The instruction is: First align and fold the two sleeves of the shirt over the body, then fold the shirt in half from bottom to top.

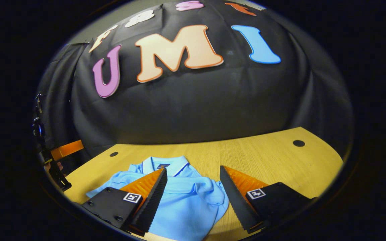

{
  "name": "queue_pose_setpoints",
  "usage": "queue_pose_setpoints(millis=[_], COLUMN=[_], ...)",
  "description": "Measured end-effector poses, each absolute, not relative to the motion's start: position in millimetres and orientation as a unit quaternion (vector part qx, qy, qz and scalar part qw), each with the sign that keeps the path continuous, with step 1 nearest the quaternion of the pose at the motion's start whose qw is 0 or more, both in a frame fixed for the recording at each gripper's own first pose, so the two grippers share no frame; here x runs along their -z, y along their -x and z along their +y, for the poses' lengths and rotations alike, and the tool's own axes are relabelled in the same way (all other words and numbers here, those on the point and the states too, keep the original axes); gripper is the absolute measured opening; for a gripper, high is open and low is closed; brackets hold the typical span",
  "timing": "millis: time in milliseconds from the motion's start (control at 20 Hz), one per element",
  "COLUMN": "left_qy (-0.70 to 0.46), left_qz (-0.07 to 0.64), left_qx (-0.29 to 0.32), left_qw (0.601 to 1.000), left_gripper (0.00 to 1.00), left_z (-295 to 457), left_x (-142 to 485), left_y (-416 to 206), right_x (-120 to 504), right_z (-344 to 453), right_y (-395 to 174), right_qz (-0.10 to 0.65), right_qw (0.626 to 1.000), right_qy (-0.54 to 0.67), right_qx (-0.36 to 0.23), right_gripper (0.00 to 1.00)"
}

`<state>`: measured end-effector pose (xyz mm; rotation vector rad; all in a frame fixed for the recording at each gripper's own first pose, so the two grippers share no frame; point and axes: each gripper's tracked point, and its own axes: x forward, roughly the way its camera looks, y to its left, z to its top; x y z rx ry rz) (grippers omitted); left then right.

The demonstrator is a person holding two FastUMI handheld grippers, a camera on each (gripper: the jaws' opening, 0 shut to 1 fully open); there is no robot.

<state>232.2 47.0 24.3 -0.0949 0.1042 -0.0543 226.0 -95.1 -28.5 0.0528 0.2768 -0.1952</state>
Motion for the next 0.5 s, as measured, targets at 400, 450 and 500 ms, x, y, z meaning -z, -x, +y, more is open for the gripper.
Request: queue_pose_setpoints(millis=[400,450,500], left_qy=[-0.004,-0.007,-0.01], left_qz=[0.016,0.015,0.017], left_qx=[0.055,0.057,0.061], left_qw=[0.998,0.998,0.998], left_gripper=[0.94,0.94,0.94], left_z=[16,10,5], left_x=[-33,-30,-25], left_y=[-91,-79,-69], right_x=[9,12,15], right_z=[-21,-17,-12], right_y=[-82,-74,-66], right_qz=[0.087,0.083,0.082], right_qw=[0.995,0.996,0.996], right_qy=[-0.015,-0.009,-0.002], right_qx=[0.039,0.04,0.041], right_gripper=[0.98,0.98,0.98])
